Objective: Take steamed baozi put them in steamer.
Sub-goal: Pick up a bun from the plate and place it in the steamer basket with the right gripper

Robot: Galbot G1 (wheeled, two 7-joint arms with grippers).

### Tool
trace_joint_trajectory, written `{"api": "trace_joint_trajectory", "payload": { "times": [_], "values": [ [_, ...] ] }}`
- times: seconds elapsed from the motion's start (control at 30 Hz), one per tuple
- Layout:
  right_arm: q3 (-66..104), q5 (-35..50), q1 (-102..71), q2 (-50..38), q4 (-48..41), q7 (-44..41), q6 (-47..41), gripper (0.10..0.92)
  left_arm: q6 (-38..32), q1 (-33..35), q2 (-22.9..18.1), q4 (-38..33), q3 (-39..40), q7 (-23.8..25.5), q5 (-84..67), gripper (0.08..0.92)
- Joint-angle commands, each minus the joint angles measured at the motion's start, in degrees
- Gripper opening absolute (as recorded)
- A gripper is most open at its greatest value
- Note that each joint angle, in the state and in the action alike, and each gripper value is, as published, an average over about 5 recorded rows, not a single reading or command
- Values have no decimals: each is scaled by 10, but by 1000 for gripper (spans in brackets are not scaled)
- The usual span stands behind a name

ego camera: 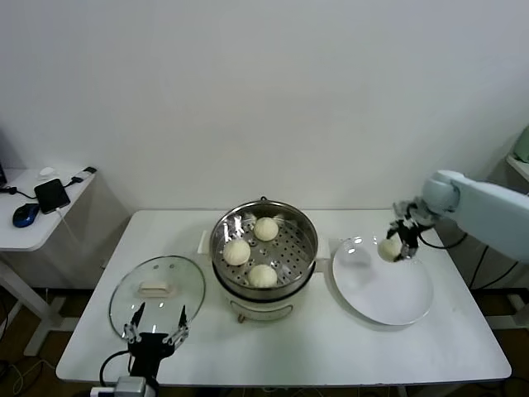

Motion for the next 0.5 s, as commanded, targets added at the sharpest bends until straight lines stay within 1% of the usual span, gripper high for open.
{"api": "trace_joint_trajectory", "payload": {
  "times": [0.03,0.13,0.23,0.37,0.5],
  "values": [
    [-195,325,319,99,180,24,-75,704,5,-8,2,-4,3,1,0,823],
    [-194,381,323,133,224,62,-103,704,7,-13,3,-4,5,2,-2,823],
    [-186,402,295,166,243,97,-125,704,8,-16,3,-2,5,2,-5,823],
    [-169,398,231,202,231,130,-147,704,8,-18,3,3,5,1,-7,823],
    [-162,377,178,226,206,153,-166,704,7,-18,4,5,2,1,-11,823]
  ]
}}
